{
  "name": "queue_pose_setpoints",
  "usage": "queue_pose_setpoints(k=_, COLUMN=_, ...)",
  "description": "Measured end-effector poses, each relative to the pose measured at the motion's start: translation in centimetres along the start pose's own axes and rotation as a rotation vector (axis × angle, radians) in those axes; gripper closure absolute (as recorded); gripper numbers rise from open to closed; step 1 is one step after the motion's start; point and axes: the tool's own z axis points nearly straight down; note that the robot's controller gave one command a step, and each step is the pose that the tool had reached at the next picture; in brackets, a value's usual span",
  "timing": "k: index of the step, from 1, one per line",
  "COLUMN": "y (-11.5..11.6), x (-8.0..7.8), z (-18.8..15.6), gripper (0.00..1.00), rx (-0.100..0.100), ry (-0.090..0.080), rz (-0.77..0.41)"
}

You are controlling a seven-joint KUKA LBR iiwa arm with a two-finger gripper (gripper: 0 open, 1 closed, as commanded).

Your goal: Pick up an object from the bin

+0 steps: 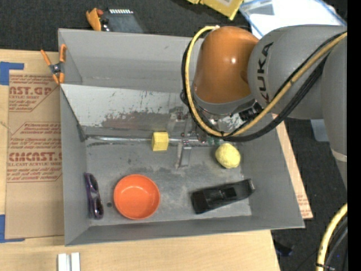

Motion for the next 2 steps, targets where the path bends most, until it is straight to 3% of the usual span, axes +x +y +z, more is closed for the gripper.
queue_pose_setpoints(k=1, y=0.0, x=-0.2, z=-0.4, gripper=0.0, rx=0.0, ry=-0.007, rz=0.001)
queue_pose_setpoints(k=2, y=6.2, x=3.3, z=8.2, gripper=0.0, rx=0.0, ry=-0.011, rz=-0.086)
